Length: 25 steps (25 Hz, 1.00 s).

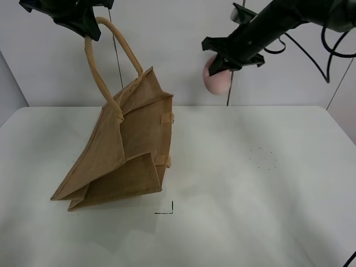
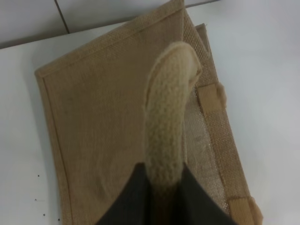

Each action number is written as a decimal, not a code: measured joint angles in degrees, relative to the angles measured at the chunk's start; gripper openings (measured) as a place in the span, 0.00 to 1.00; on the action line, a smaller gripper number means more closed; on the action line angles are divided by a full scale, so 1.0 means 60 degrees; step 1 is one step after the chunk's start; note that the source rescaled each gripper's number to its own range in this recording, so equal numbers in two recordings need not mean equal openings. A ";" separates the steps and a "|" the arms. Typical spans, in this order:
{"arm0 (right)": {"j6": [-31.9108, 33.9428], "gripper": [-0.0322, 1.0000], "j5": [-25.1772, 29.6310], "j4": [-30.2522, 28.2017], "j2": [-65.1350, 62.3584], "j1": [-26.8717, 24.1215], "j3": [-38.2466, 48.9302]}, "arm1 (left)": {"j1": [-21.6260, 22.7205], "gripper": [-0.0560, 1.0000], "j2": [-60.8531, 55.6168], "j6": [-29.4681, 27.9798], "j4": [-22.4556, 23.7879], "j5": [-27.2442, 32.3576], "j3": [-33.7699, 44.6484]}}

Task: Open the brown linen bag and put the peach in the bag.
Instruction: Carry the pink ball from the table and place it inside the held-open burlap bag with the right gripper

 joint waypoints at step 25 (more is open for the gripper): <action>-0.3982 0.03 -0.4388 0.1497 0.2777 0.3650 0.0029 | 0.0000 0.05 -0.0224 0.0000 0.0112 0.0000 0.0000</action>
